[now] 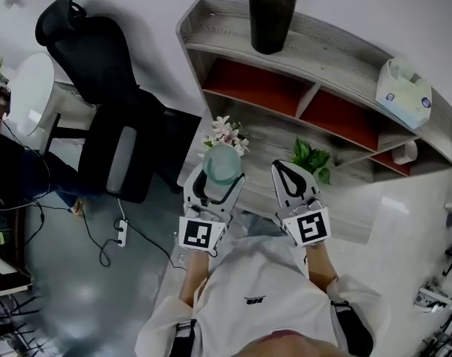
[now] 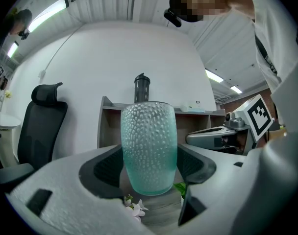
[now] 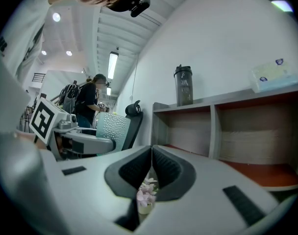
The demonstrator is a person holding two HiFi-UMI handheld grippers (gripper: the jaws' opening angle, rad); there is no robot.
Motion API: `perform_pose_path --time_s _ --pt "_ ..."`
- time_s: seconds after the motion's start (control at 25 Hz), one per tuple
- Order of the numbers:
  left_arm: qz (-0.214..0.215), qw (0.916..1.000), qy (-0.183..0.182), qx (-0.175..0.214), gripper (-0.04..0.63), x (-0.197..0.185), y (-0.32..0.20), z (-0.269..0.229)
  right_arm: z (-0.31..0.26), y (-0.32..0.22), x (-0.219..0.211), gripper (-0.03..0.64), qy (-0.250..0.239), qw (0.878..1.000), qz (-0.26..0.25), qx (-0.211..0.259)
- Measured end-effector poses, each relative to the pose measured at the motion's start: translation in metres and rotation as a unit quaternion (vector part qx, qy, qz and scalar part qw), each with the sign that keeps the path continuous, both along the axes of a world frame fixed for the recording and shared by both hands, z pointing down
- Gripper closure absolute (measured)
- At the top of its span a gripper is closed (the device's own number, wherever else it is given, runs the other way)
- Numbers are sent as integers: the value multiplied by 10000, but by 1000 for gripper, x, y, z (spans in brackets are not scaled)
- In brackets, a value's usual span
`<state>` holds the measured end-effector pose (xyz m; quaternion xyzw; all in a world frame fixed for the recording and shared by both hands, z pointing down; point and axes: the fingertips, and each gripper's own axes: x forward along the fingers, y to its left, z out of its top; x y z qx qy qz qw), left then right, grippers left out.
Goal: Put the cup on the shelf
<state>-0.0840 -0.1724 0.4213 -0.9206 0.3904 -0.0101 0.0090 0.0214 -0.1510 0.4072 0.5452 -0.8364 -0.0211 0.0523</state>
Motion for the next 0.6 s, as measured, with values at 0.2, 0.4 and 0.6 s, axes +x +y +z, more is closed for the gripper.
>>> perform_pose_path --time_s 0.2,0.4,0.6 --pt "39 10000 18 8 241 6 -22 1 1 -20 1 586 -10 10000 -2 -59" --pt "50 9999 49 -106 241 15 -44 5 3 -38 4 586 -17 9999 -9 -113" --pt "108 9997 90 -209 241 27 -64 5 8 -57 8 586 -6 9999 1 -150"
